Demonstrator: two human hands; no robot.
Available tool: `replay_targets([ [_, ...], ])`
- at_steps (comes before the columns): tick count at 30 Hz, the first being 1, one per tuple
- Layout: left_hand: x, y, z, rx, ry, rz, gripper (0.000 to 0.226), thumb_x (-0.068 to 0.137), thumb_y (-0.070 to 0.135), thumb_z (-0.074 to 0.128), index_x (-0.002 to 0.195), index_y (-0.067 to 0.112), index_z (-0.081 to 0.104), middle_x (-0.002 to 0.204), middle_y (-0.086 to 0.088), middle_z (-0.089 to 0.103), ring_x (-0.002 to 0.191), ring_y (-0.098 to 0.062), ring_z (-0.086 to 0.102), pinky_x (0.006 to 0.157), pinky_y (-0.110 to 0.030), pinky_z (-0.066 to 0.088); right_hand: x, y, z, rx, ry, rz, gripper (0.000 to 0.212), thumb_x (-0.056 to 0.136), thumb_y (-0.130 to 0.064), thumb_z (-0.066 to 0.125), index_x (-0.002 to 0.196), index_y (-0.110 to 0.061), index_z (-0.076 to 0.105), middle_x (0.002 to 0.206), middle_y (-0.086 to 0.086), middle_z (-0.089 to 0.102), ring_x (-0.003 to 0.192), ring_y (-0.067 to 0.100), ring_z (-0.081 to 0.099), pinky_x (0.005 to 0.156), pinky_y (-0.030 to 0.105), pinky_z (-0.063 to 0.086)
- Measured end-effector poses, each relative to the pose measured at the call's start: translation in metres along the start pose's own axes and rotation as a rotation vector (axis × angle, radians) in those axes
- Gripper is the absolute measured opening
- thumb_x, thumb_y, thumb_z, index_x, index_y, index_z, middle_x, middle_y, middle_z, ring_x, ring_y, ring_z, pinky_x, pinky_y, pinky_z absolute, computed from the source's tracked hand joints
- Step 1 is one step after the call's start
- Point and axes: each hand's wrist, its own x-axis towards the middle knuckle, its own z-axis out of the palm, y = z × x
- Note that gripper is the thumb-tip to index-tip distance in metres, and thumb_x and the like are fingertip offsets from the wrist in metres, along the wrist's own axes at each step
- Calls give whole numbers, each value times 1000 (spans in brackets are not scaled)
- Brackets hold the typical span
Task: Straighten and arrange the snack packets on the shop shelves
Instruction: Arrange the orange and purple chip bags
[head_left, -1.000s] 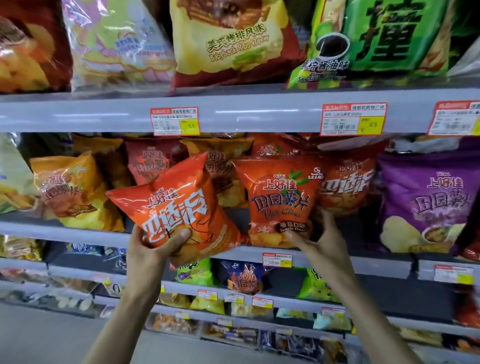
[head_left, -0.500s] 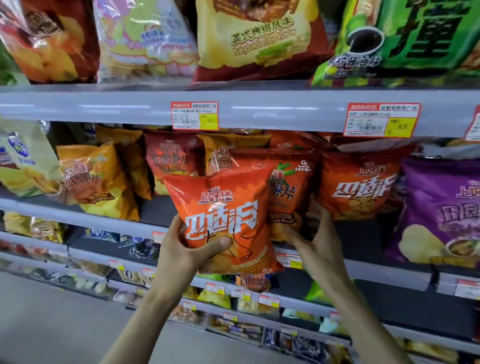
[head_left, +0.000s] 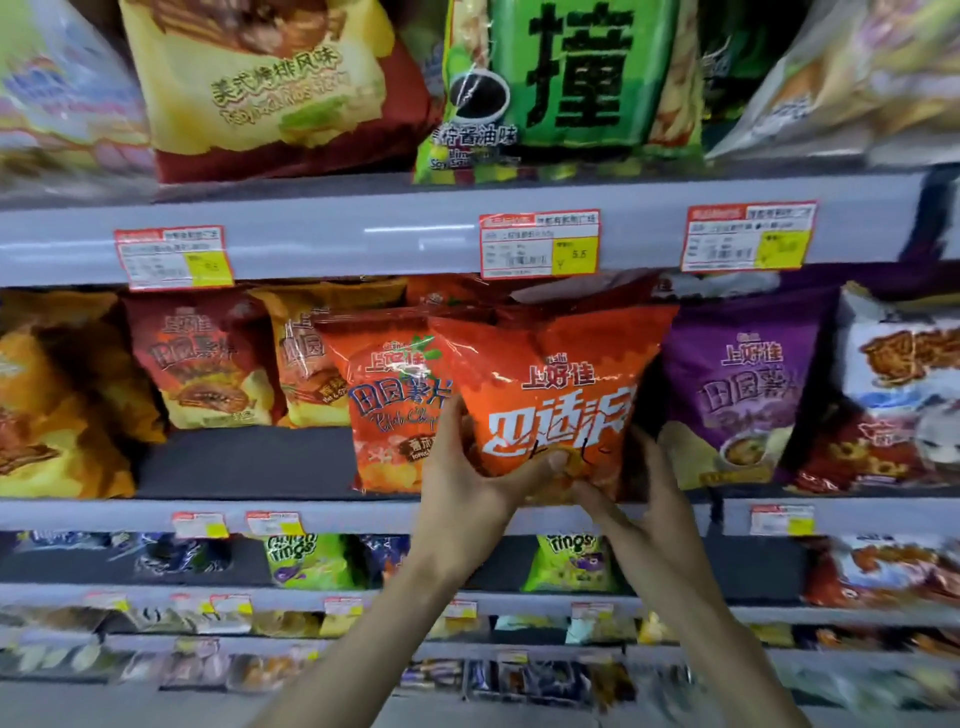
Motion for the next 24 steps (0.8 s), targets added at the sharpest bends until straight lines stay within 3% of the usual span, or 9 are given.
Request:
replay_targets([
  [5, 20, -5, 21, -25, -70, -10, 72, 83, 9, 88, 142, 17, 49, 127, -2, 74, 117, -19, 73, 93, -43, 64, 20, 6, -16, 6, 49, -39, 70, 91, -49, 72, 152, -46, 38, 138, -29, 56, 123, -11, 55, 96, 18, 47],
  [8, 25, -14, 18, 26, -107, -13, 76, 83, 18, 89, 146, 22, 47, 127, 2, 74, 118, -18, 72, 92, -49, 64, 17, 13, -12, -26, 69, -17, 65, 93, -42, 73, 149, -42, 40, 132, -25, 58, 114, -22, 53, 84, 0, 43],
  [12, 22, -28, 11, 134, -190, -28, 78, 86, 36, 84, 151, 27, 41, 130, 12, 72, 121, -9, 69, 100, -42, 61, 7, 22, -8, -45, 69, 28, 62, 95, -36, 71, 148, -40, 39, 120, -35, 56, 101, -33, 51, 78, -6, 39],
  [18, 32, -31, 1, 147, -233, -48, 70, 91, 32, 80, 150, 23, 42, 133, 8, 72, 123, -11, 69, 103, -43, 59, 10, 22, -8, -122, 33, 20, 57, 95, -41, 72, 142, -46, 39, 123, -38, 56, 105, -28, 53, 80, -4, 41],
  [21, 36, -34, -11, 167, -263, -90, 70, 89, 42, 81, 148, 26, 45, 131, 9, 73, 120, -11, 71, 102, -45, 59, 8, 23, 0, -183, 5, 19, 61, 94, -48, 70, 145, -47, 35, 128, -35, 55, 112, -25, 52, 84, -2, 41],
  [24, 34, -37, -18, 289, -287, -85, 64, 89, 54, 77, 143, 28, 53, 126, 13, 75, 114, -8, 72, 101, -41, 59, 4, 26, 9, -208, 1, 35, 65, 96, -47, 69, 151, -40, 35, 133, -24, 61, 120, -12, 57, 96, 14, 48],
])
